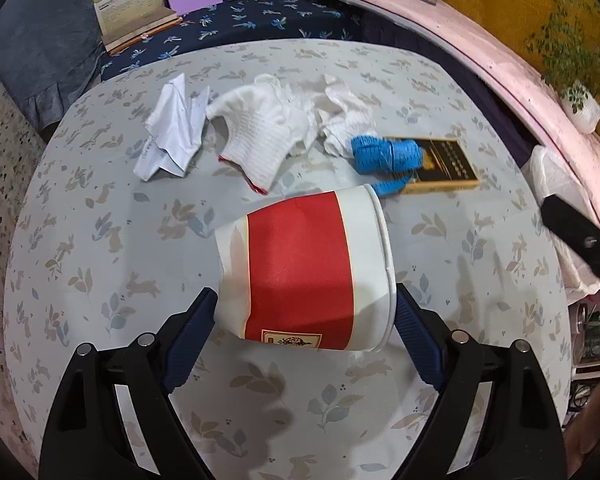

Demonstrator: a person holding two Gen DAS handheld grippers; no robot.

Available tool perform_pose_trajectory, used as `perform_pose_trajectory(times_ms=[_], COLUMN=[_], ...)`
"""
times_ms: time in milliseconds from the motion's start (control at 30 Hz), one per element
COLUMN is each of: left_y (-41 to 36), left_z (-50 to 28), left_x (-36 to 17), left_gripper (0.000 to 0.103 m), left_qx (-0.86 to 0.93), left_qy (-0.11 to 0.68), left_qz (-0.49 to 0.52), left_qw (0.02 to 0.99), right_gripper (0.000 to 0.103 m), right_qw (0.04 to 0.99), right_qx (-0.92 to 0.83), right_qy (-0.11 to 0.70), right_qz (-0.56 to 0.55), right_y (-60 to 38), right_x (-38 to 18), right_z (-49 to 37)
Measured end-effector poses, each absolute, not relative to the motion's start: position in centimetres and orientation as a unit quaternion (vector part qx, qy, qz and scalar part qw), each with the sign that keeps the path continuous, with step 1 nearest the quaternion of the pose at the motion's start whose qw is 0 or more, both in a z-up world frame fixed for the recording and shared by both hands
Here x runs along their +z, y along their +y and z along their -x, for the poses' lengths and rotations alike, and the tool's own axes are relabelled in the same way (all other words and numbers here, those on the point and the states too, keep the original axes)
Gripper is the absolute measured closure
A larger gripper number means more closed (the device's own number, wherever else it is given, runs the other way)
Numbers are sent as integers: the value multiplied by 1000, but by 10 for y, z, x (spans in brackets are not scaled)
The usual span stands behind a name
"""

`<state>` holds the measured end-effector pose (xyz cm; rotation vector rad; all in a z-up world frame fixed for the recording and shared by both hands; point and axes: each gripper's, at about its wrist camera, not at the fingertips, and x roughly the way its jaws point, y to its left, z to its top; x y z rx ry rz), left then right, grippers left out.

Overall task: Collect trash
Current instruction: 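Grasp the blue mesh strap with the right gripper while the left gripper holds the cup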

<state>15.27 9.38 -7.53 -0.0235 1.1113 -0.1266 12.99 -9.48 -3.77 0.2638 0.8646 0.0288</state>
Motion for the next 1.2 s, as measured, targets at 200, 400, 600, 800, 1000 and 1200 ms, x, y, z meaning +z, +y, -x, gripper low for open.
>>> perform_pose_trajectory(times_ms=[200,400,600,800,1000,1200], left_y=[112,128,138,145,142,138], left_z=[-162,-176,-186,-191,-194,-194], left_x=[-58,-46,-42,-44,-45,-42], left_gripper=[20,20,20,20,20,20], left_qx=[-57,-50,-47,-48,-52,-57], left_qy=[512,498,493,493,495,492], left_qz=[40,59,67,72,70,69], left_qw=[856,864,866,866,865,866], right_gripper=[62,62,62,62,73,80], right_qw=[895,891,886,880,876,878], right_qx=[19,34,41,42,50,58], right_qy=[430,440,450,462,469,464], right_qz=[-119,-111,-104,-99,-99,-100], right_y=[-81,-64,-50,-43,-40,-38], right_x=[-49,-62,-74,-88,-96,-92], right_z=[-156,-184,-208,-224,-230,-227])
